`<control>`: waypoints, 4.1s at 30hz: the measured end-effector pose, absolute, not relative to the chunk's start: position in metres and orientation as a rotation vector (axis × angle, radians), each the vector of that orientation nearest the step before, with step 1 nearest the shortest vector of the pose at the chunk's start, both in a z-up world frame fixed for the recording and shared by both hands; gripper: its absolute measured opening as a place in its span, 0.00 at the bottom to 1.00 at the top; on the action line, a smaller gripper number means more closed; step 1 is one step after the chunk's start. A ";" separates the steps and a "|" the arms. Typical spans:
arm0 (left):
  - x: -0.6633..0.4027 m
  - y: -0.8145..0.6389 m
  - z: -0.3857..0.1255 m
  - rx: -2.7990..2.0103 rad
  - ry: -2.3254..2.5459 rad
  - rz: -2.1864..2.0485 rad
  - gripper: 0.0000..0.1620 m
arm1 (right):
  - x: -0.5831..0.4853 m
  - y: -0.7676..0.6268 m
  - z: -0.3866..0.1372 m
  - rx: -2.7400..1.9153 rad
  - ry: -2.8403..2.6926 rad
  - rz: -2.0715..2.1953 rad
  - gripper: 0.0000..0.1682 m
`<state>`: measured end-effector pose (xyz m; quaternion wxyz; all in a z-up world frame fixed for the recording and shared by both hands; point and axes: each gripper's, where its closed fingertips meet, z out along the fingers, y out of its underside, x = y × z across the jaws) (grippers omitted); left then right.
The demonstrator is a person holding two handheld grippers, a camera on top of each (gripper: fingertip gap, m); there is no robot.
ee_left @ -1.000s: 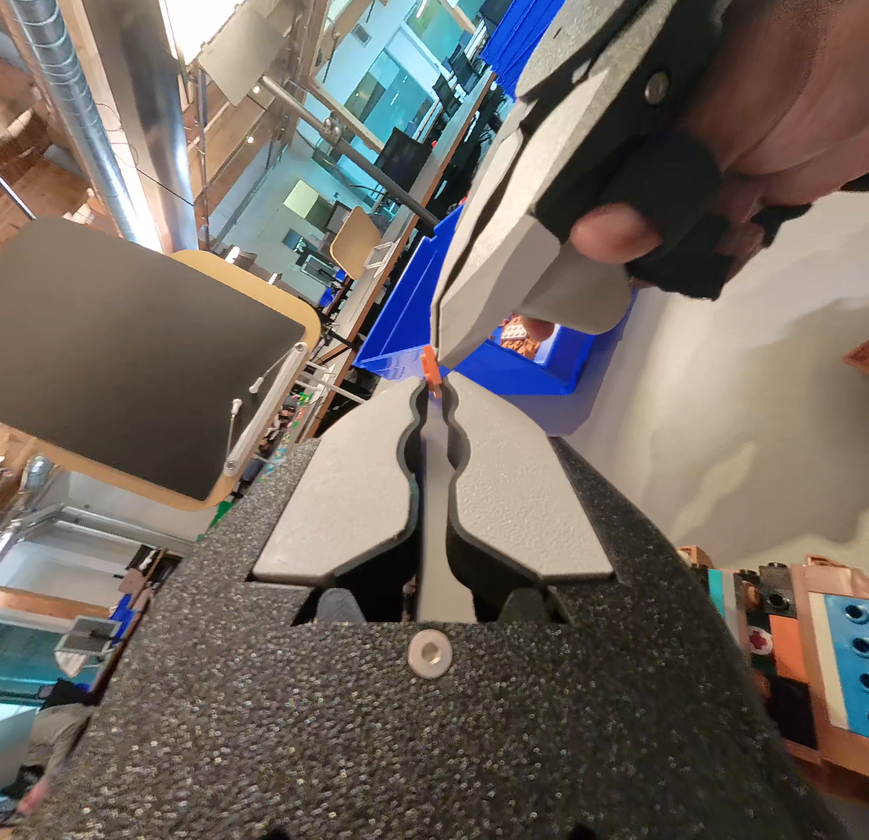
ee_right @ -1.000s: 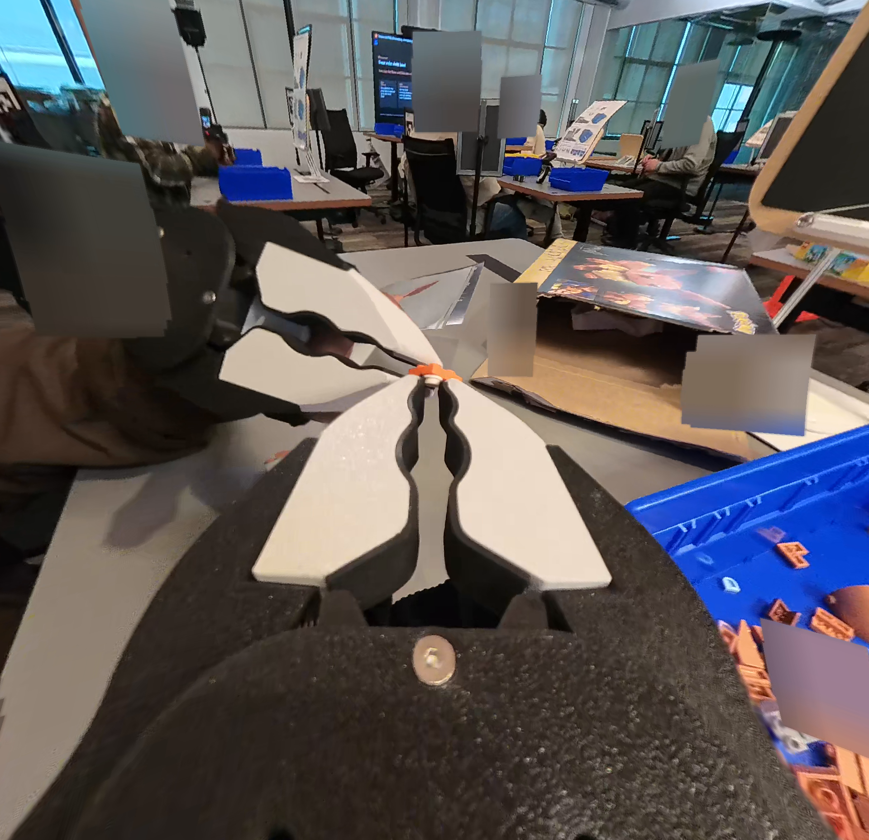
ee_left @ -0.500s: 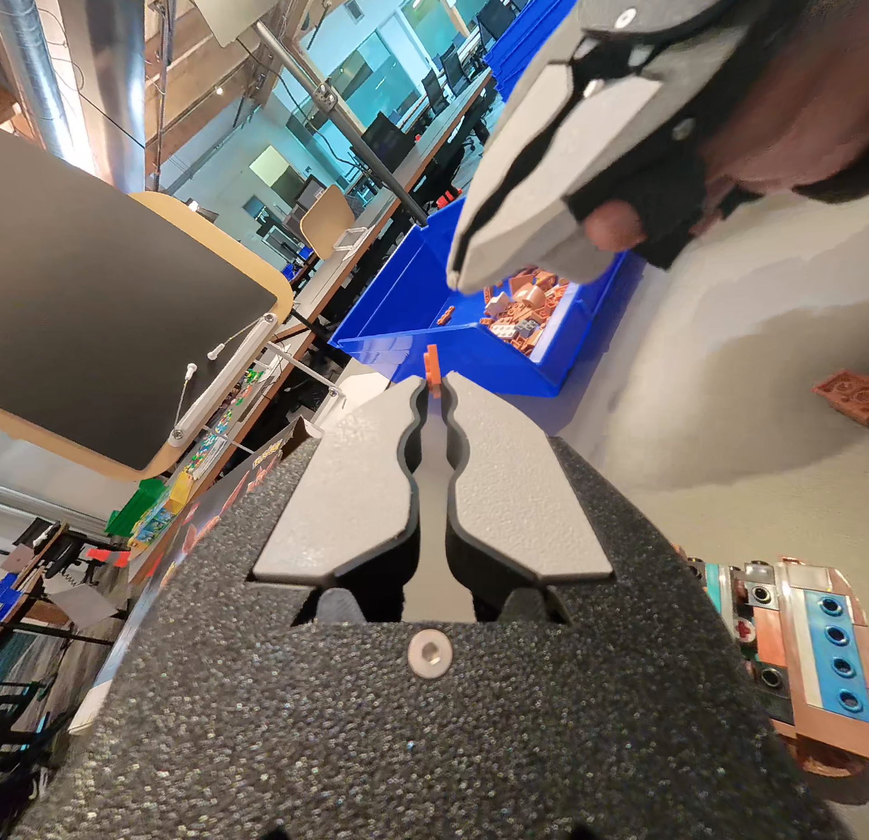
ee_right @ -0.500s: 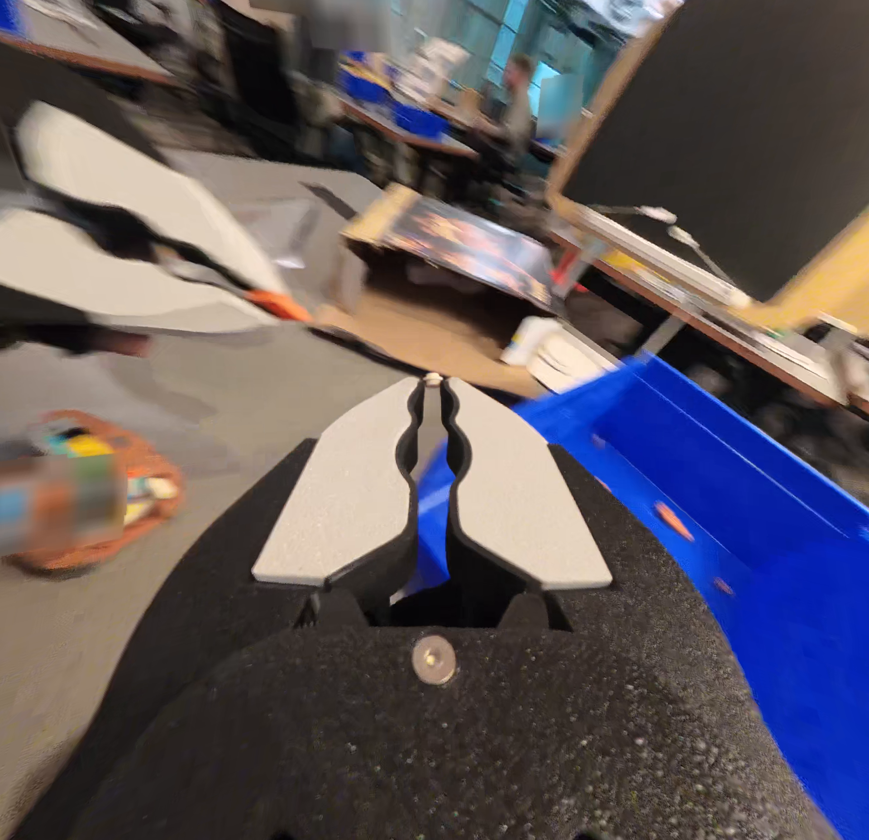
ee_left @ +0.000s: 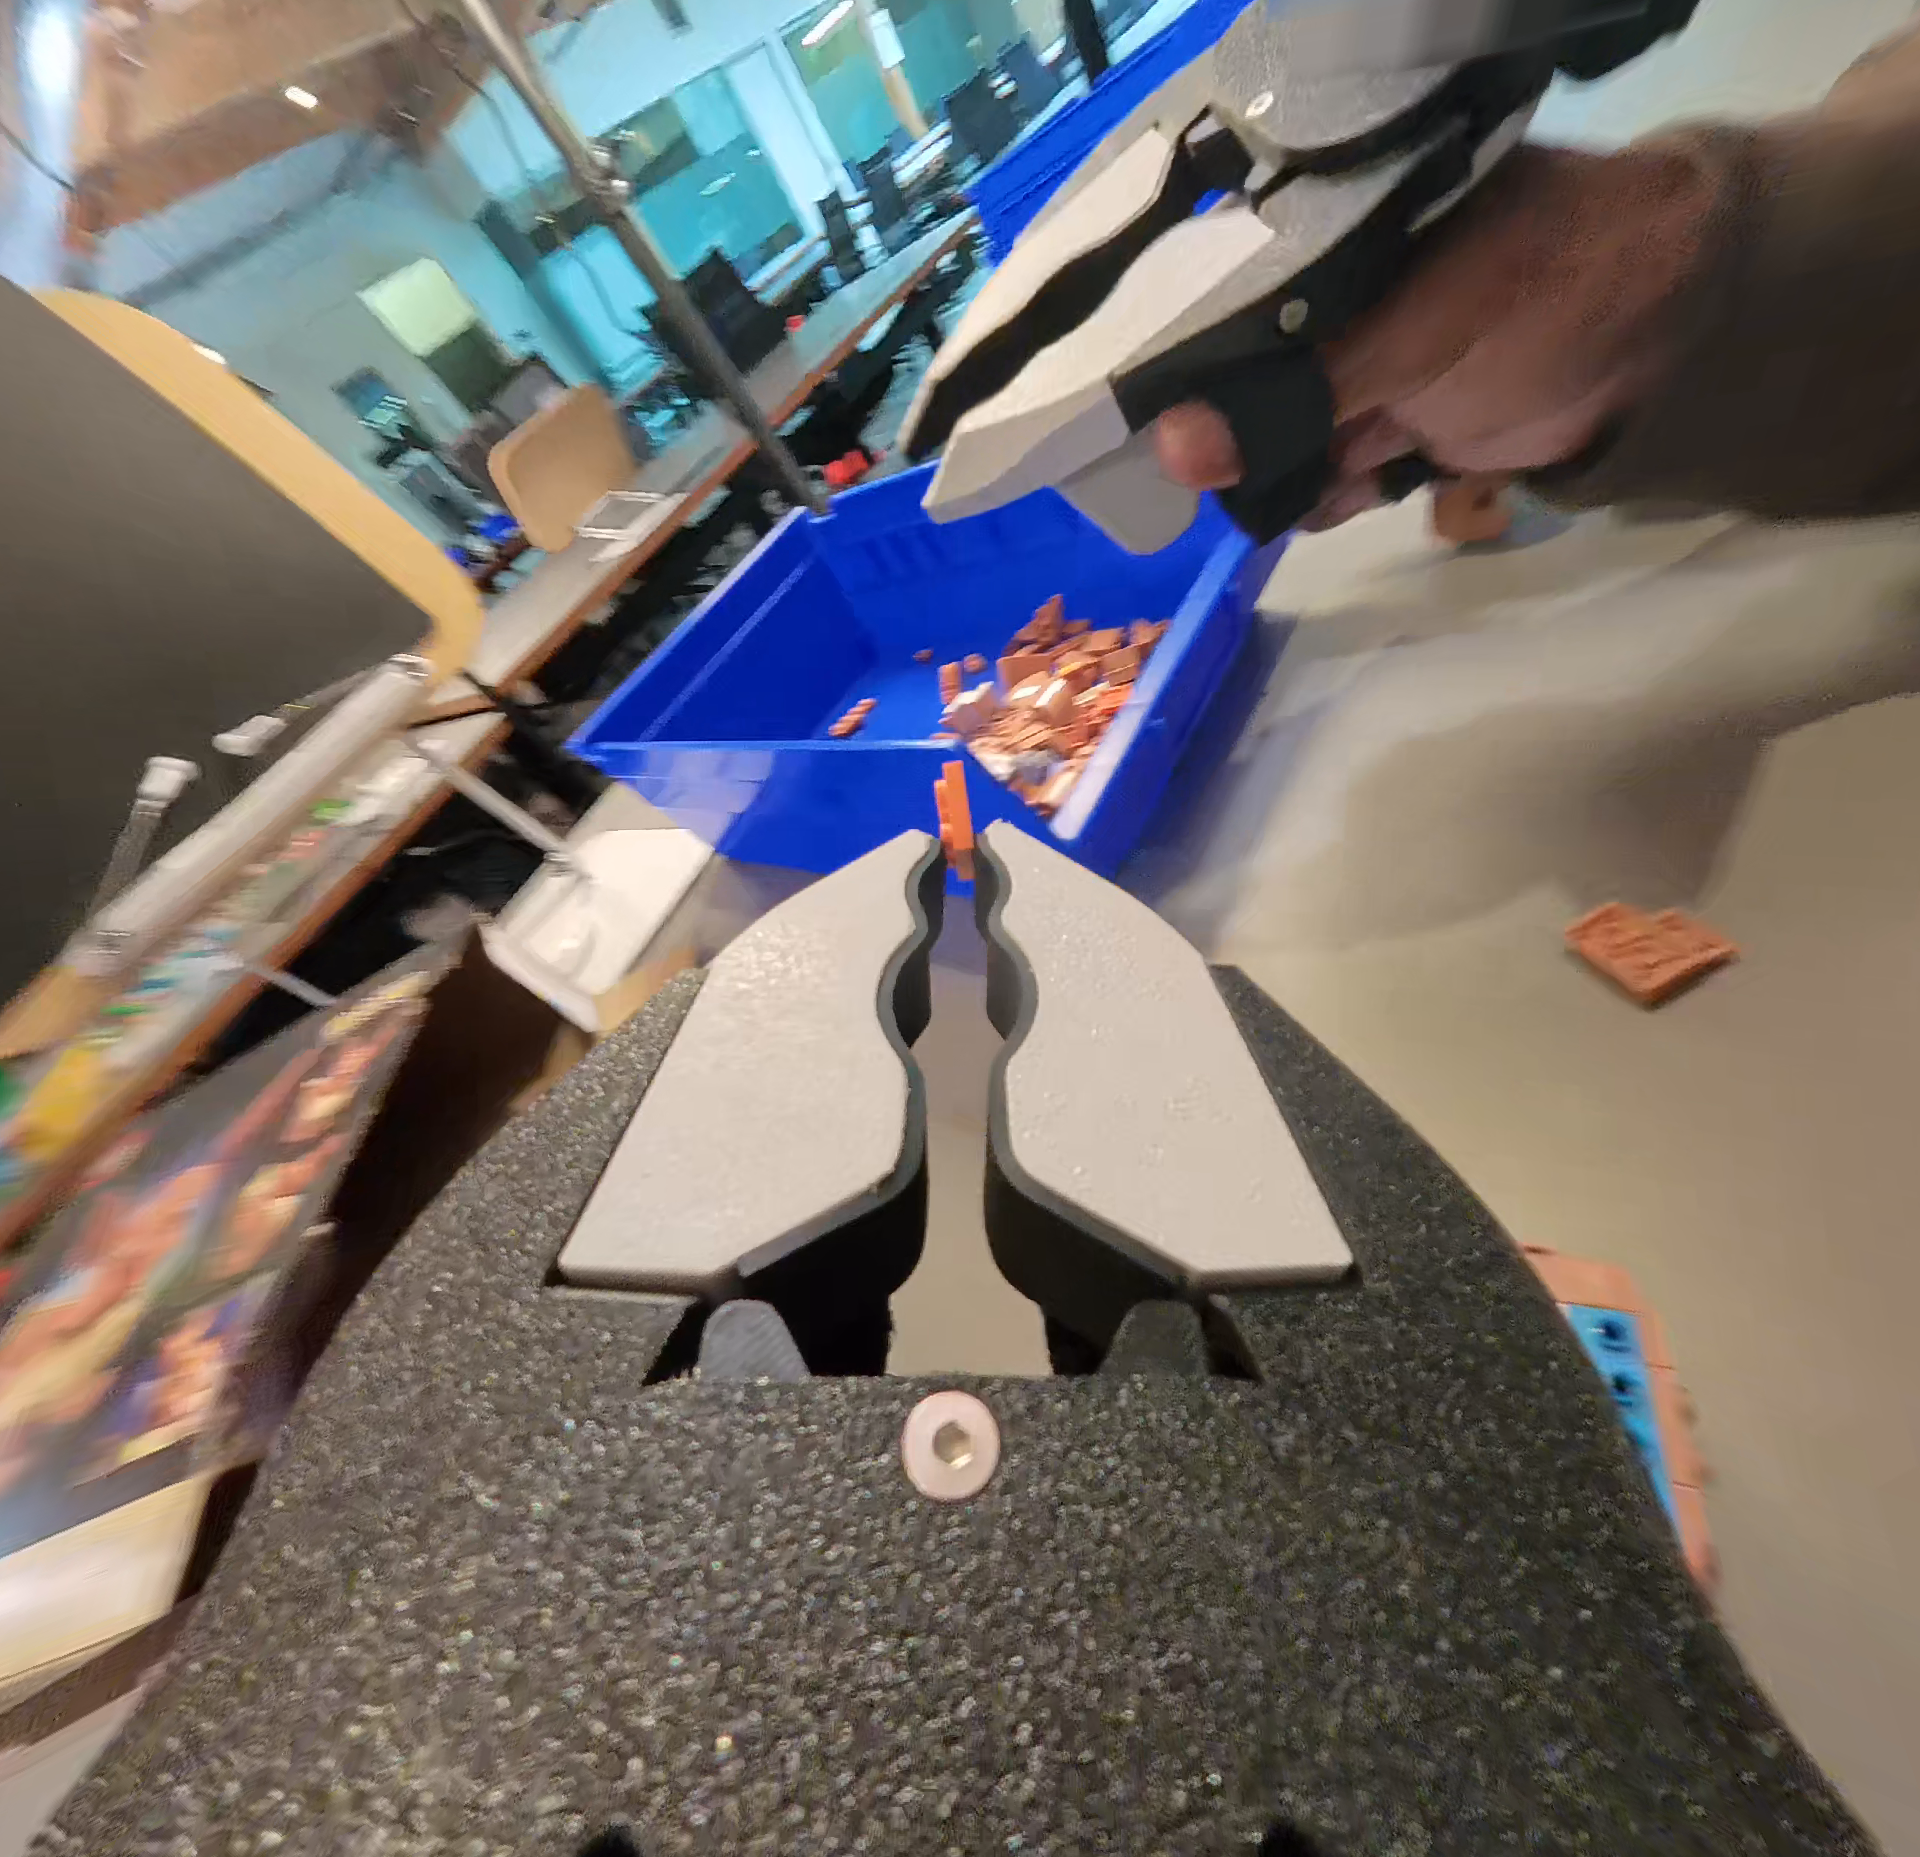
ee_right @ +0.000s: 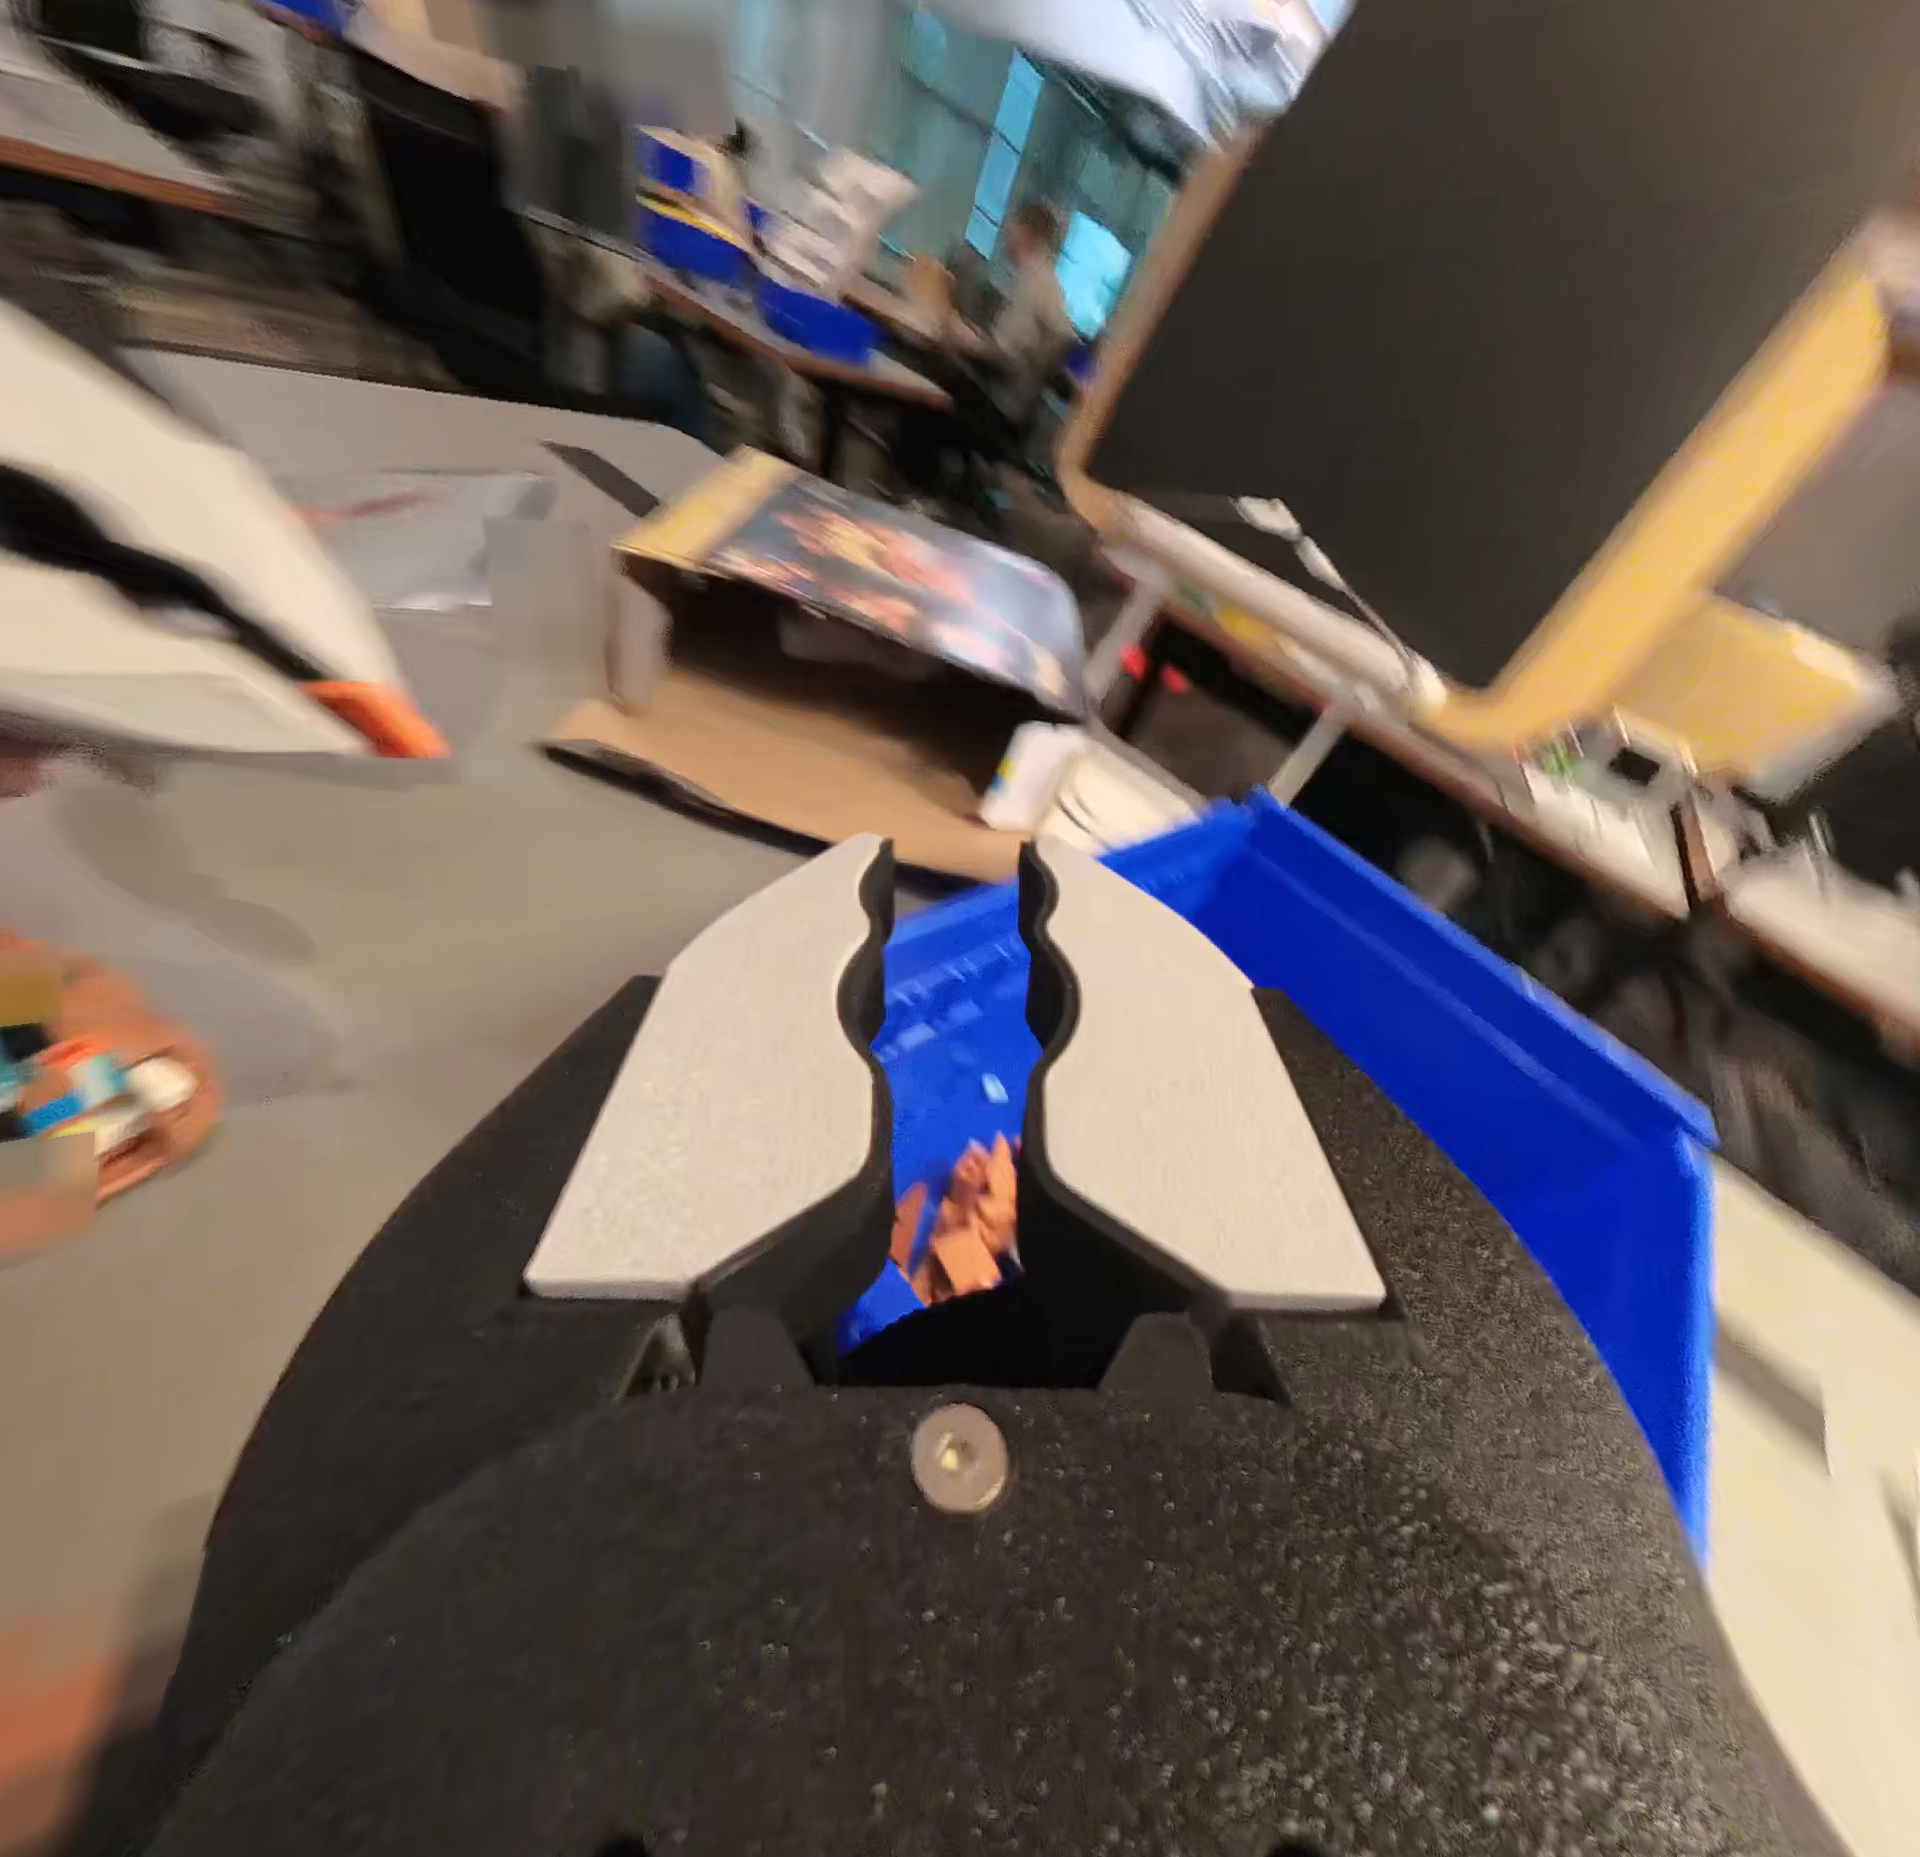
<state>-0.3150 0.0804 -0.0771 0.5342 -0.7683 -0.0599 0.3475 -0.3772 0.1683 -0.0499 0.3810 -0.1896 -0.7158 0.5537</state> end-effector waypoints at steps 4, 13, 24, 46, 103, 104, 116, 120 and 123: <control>-0.307 0.085 -0.079 -1.790 -0.212 0.553 0.03 | -0.328 0.121 -0.063 0.096 -1.883 1.275 0.14; -0.294 0.091 -0.094 -1.809 -0.321 0.148 0.03 | -0.300 0.089 -0.089 0.539 -1.676 0.918 0.19; -0.291 0.095 -0.107 -1.859 -0.366 0.070 0.03 | -0.307 0.084 -0.101 0.595 -1.633 0.706 0.10; -0.310 0.081 -0.085 -1.749 -0.407 0.242 0.06 | -0.260 0.142 -0.169 0.295 -2.726 0.996 0.22; -0.293 0.091 -0.059 -1.515 -0.364 0.020 0.04 | -0.303 0.085 -0.048 0.022 -1.617 1.331 0.16; -0.293 0.090 -0.058 -1.509 -0.363 0.012 0.04 | -0.302 0.085 -0.048 0.029 -1.611 1.329 0.16; -0.289 0.084 -0.051 -1.646 -0.092 0.529 0.03 | -0.288 0.089 -0.036 -0.011 -1.761 1.727 0.17; -0.283 0.089 -0.056 -1.693 0.012 0.642 0.03 | -0.285 0.090 -0.040 -0.005 -1.827 1.772 0.14; -0.281 0.090 -0.055 -1.687 0.078 0.723 0.03 | -0.284 0.089 -0.044 0.035 -1.846 1.714 0.12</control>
